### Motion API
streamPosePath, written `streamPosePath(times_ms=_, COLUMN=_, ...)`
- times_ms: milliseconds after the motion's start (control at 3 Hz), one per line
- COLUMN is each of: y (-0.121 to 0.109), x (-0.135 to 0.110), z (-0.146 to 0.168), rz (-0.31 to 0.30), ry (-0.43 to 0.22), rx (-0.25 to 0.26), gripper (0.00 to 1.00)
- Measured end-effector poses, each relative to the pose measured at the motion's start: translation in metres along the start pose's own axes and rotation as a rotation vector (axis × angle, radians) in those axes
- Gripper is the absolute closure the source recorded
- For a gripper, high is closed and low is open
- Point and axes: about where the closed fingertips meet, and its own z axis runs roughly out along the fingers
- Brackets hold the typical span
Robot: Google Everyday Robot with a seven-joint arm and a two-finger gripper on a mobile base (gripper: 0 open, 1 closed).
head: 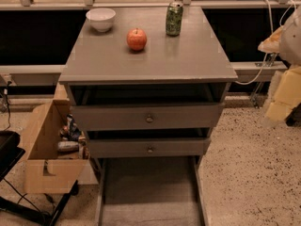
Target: Place apple into bottom drawer
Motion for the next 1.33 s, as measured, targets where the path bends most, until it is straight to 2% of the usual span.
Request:
streamPosePath(times_ms=333, y=0.000, x=0.000, z=0.000, rz=0.000, ry=0.000, rx=0.000, gripper=0.00)
streamPosePath(times_ms=667, y=-0.021, x=-0.018, z=0.014, rz=0.013, ry=-0.078, rx=0.012, gripper=0.00)
streamPosePath(times_ms=1000, y=-0.058, x=-0.050, z=0.049, rz=0.095, ry=-0.280, rx=0.024, gripper=0.00)
streamPosePath(times_ms=1333, y=-0.084, x=-0.099, z=0.079, rz=0.120, ry=-0.513, rx=0.027, gripper=0.00)
